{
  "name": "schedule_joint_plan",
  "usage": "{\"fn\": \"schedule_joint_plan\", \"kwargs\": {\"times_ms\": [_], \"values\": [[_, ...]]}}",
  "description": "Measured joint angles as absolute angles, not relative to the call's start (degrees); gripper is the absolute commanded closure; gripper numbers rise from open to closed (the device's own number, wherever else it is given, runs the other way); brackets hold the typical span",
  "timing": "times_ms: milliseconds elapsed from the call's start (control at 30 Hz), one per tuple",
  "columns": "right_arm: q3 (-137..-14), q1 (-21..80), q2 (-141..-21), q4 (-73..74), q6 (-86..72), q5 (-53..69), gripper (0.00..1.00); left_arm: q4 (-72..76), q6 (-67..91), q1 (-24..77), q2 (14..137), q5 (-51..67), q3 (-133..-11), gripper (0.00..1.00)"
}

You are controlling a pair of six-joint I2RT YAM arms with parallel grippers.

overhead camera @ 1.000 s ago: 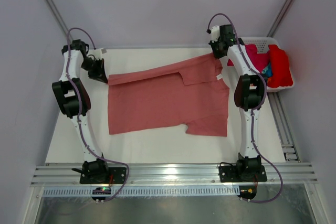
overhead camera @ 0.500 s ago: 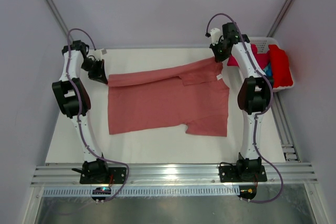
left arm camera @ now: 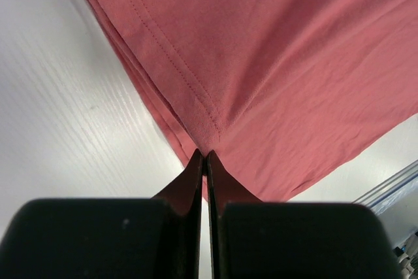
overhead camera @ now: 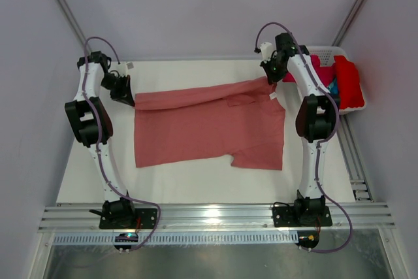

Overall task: Fold and stack the t-shirts
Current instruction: Fold the tshirt

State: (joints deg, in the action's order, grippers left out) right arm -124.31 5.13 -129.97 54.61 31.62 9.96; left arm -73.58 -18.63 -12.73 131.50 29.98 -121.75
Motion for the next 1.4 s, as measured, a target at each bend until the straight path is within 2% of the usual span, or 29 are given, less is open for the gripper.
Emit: {"fn": "schedule_joint_plan", "kwargs": {"times_ms": [600, 967, 1167, 1400], "values": [[-124.33, 5.1, -135.06, 55.29, 31.75, 7.31, 0.97, -74.19, -18.65, -12.71, 131.48, 30.98, -120.6, 1.0], [-125.25, 6.46, -135.74, 45.21, 31.4, 3.16, 0.97, -74.22, -18.65, -11.99, 131.48, 31.18, -120.57, 1.0], [-125.36, 7.88, -136.05, 45.65, 32.73, 2.63, 0.97, -74.26, -18.9, -11.86, 131.07, 31.18, -119.59, 1.0], [-118.52, 8.01, -135.57, 46.85, 33.12, 2.24, 0.97, -74.67, -20.08, -11.86, 129.23, 31.31, -115.31, 1.0]]}}
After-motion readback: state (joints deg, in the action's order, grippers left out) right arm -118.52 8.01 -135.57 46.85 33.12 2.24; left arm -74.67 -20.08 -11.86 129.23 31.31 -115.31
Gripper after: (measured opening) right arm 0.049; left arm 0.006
